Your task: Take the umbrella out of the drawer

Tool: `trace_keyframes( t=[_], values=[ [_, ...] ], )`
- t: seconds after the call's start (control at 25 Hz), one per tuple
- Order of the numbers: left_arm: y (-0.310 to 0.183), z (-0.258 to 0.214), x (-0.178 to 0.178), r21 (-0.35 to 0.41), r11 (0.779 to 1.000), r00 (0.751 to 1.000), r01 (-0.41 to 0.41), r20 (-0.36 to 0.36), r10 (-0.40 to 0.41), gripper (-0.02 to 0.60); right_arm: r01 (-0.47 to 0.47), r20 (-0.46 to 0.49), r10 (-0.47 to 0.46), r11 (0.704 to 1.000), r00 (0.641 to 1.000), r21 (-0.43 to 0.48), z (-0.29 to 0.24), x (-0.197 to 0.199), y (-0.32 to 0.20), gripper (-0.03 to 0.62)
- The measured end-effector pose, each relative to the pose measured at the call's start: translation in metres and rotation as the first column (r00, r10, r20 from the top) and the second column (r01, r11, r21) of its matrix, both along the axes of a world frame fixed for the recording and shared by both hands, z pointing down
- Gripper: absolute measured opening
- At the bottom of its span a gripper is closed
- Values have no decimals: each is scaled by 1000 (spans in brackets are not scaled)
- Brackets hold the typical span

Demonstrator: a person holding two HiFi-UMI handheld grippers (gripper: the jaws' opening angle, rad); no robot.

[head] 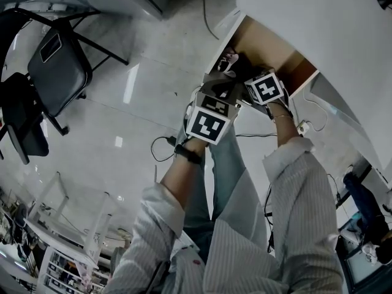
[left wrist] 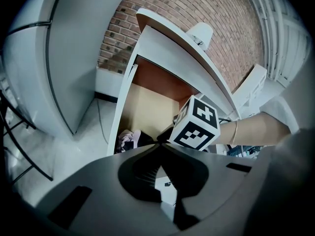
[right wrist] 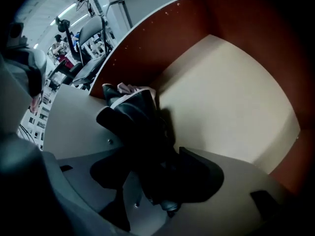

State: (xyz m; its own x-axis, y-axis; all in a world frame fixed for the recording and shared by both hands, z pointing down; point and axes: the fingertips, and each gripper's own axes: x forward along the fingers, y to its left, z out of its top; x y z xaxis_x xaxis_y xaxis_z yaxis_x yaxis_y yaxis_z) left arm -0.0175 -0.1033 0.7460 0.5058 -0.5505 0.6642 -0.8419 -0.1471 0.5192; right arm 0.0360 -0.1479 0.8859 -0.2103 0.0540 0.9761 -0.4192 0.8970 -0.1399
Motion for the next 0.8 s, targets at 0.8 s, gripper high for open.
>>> trace_keyframes(
  t=[0.8],
  values=[
    [12,-3,-8,3,1000,1000,-13,8,13,9,82,14,-82,997,997,9,-8,-8,9,204]
  ],
)
